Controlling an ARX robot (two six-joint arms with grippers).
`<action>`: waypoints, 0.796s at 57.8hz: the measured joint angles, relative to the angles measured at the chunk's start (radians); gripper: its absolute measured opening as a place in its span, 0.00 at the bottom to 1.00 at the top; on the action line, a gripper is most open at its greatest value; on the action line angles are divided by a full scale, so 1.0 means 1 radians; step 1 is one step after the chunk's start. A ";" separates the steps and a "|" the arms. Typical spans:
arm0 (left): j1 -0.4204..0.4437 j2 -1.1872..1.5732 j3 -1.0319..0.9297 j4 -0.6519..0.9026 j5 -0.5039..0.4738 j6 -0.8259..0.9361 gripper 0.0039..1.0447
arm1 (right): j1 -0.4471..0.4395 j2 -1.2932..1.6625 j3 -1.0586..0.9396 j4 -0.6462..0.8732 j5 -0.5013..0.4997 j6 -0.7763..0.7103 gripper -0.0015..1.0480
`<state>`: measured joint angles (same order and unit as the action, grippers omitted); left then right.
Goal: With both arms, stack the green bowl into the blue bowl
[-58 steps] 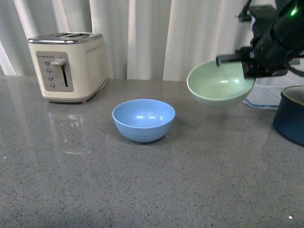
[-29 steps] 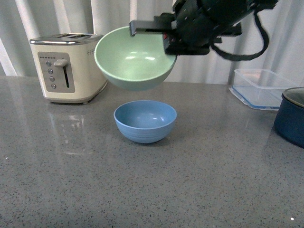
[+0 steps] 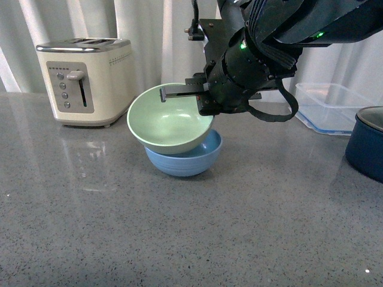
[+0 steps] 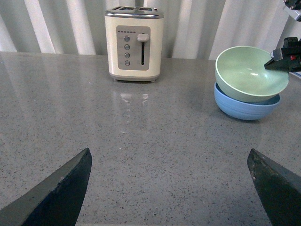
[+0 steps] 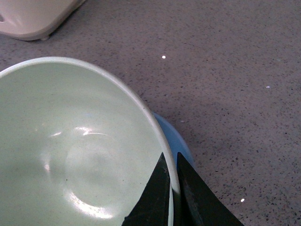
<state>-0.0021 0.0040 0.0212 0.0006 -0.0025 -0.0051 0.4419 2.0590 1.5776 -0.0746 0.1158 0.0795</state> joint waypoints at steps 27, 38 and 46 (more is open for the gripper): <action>0.000 0.000 0.000 0.000 0.000 0.000 0.94 | -0.034 -0.019 -0.021 0.018 -0.039 0.000 0.49; 0.000 0.000 0.000 0.000 0.000 0.000 0.94 | -0.085 -0.298 -0.291 0.323 -0.267 0.130 0.85; 0.000 0.000 0.000 0.000 0.001 0.000 0.94 | -0.136 -0.531 -0.611 0.697 0.081 0.077 0.77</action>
<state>-0.0021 0.0040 0.0212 0.0006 -0.0017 -0.0048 0.3058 1.5284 0.9668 0.6220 0.1970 0.1566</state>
